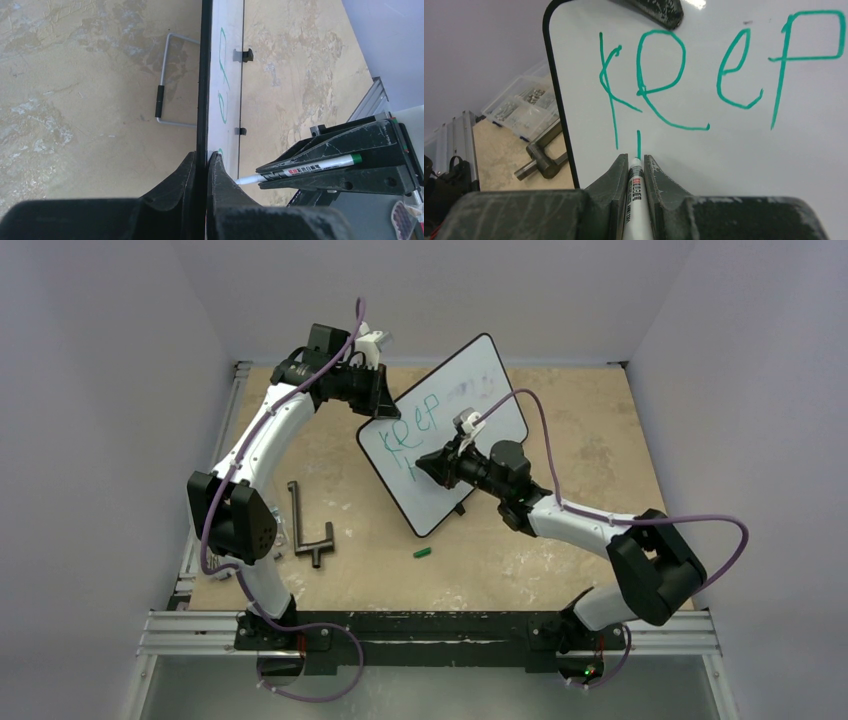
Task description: Write a sentence on the whiteboard
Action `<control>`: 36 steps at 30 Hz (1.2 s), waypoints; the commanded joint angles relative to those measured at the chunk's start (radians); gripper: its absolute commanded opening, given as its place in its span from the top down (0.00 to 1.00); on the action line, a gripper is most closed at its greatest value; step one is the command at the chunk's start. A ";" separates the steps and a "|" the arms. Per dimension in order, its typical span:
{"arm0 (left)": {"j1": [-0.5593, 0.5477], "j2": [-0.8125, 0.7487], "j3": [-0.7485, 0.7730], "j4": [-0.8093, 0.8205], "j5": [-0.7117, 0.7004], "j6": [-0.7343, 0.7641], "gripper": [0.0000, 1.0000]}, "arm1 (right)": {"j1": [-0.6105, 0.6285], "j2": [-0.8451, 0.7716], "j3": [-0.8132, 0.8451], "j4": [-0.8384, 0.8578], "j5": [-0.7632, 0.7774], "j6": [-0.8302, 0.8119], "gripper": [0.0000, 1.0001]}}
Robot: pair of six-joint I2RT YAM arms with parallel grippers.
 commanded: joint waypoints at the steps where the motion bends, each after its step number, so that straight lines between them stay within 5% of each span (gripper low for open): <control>1: 0.017 0.014 -0.028 -0.068 -0.252 0.081 1.00 | 0.006 0.007 0.069 -0.012 0.051 -0.023 1.00; 16: 0.017 0.000 -0.030 -0.068 -0.256 0.082 1.00 | 0.005 0.000 0.073 -0.118 0.177 -0.058 1.00; 36: 0.017 -0.005 -0.034 -0.067 -0.263 0.083 1.00 | 0.006 -0.052 -0.016 -0.149 0.110 -0.033 1.00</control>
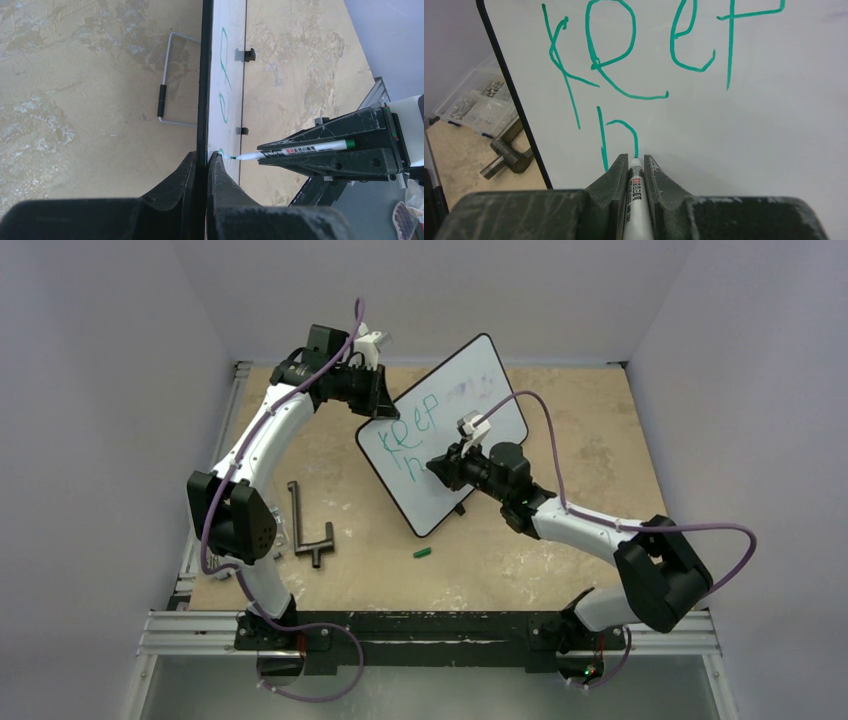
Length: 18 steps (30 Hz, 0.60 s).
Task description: Write a sentence on the whiteboard
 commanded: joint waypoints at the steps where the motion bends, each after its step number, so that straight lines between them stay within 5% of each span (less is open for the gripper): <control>1: 0.012 -0.005 -0.026 -0.070 -0.262 0.080 1.00 | 0.002 -0.019 -0.026 -0.011 -0.041 -0.002 1.00; 18: 0.012 -0.011 -0.029 -0.068 -0.264 0.079 1.00 | 0.044 -0.001 -0.010 0.021 -0.112 -0.002 1.00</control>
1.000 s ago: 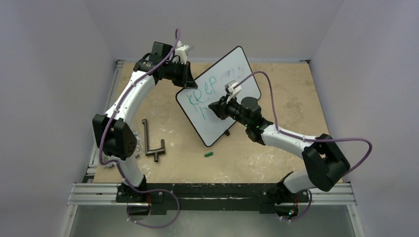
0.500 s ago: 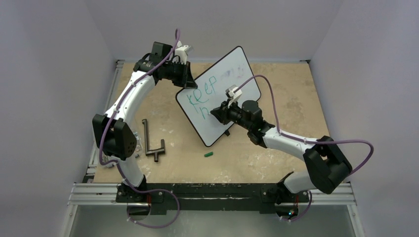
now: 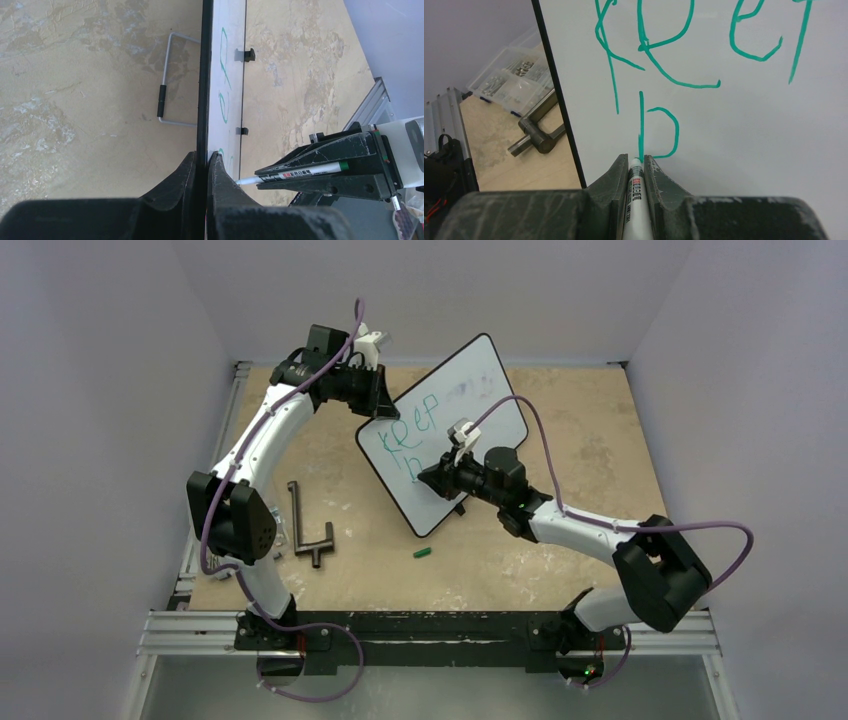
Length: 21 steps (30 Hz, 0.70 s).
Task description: Write a sentence on the whiteboard
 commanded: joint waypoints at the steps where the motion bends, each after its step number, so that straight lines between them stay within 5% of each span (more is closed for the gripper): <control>1: 0.012 -0.010 -0.025 -0.071 -0.266 0.079 1.00 | 0.010 -0.002 0.006 0.026 -0.040 0.000 1.00; 14: 0.012 -0.014 -0.031 -0.064 -0.266 0.076 1.00 | 0.010 -0.127 0.024 0.047 -0.064 0.029 1.00; 21: 0.012 -0.018 -0.034 -0.063 -0.262 0.076 1.00 | -0.003 -0.156 0.031 0.038 0.066 -0.007 1.00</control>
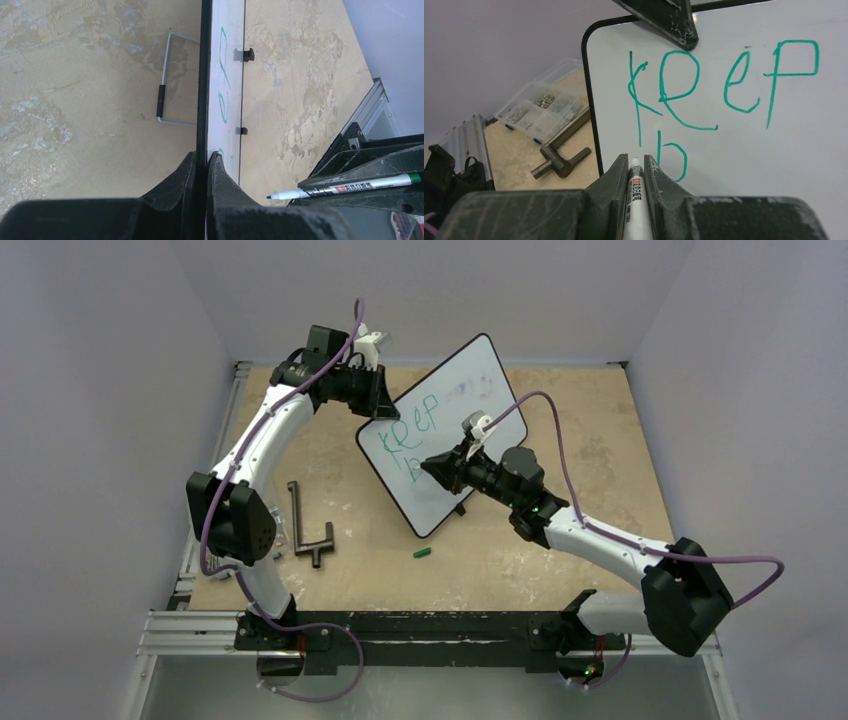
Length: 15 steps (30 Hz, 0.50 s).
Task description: Write a sentence on the whiteboard
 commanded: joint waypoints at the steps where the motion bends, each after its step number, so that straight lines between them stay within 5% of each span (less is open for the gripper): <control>1: 0.012 -0.014 -0.029 -0.064 -0.261 0.083 1.00 | -0.012 -0.012 0.035 0.027 0.085 -0.025 1.00; 15: 0.012 -0.022 -0.033 -0.063 -0.258 0.080 1.00 | -0.031 0.035 0.031 0.042 0.100 -0.020 1.00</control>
